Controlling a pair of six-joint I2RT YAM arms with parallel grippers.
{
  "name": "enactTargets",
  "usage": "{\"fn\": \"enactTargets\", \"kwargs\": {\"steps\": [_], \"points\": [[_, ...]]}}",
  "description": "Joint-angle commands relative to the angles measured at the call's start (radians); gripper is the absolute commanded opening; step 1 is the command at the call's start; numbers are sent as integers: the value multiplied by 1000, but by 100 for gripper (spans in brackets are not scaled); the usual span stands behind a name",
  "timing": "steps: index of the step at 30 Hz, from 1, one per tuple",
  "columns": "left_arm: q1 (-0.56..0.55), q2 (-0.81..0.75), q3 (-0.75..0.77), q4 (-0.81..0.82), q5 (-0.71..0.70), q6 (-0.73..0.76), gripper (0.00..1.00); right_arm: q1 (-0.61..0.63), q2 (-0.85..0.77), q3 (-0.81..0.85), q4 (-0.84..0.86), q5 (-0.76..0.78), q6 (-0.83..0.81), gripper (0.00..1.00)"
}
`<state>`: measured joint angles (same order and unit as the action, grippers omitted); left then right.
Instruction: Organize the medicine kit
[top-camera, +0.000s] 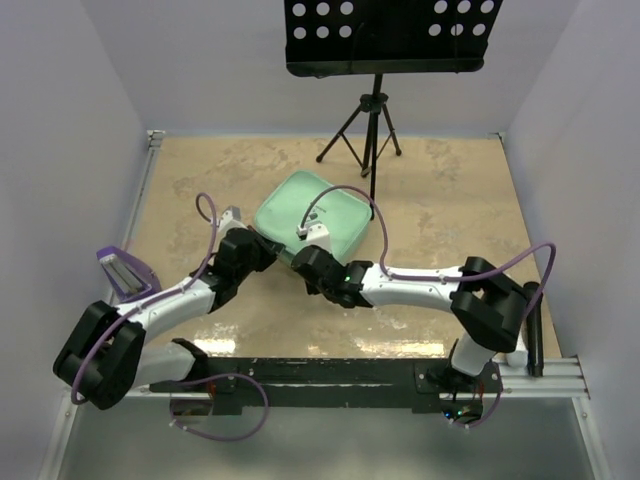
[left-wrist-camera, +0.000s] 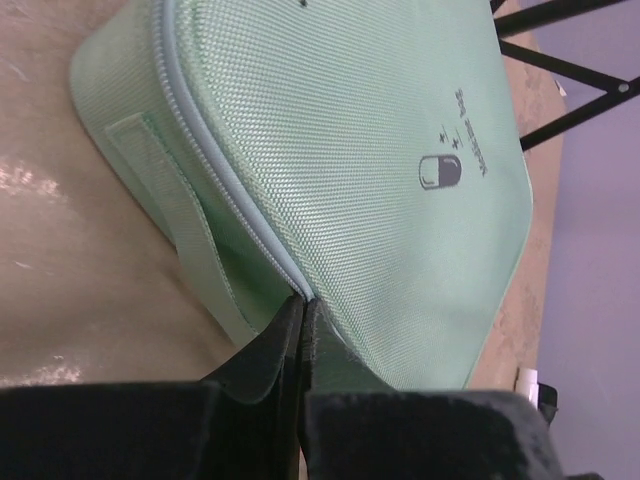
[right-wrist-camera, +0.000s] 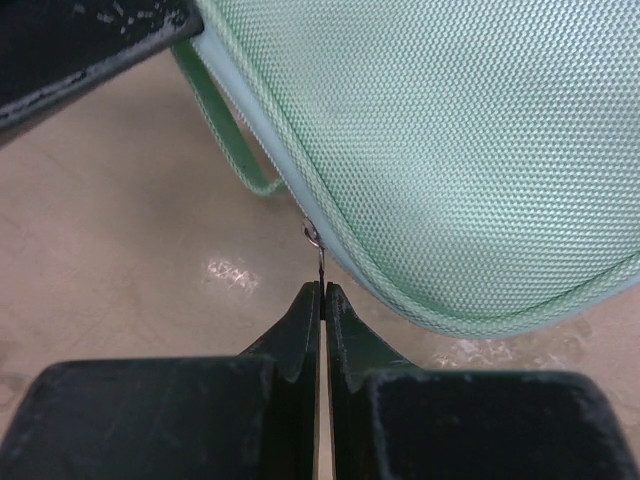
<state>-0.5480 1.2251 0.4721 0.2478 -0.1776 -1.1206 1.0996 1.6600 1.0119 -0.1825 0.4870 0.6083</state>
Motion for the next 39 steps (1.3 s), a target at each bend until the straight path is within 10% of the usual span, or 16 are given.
{"fn": "enactTargets", "kwargs": {"steps": [1, 21, 28, 39], "points": [[72, -13, -10, -19, -46, 82, 0, 19, -6, 1, -100, 7, 16, 0], [160, 71, -4, 7, 3, 131, 0, -211, -330, -214, -126, -108, 130, 0], [155, -62, 39, -90, 160, 183, 74, -207, -270, -128, -143, -62, 59, 0], [-59, -70, 114, -105, 148, 81, 88, -73, -149, -36, -149, 19, 27, 0]]}}
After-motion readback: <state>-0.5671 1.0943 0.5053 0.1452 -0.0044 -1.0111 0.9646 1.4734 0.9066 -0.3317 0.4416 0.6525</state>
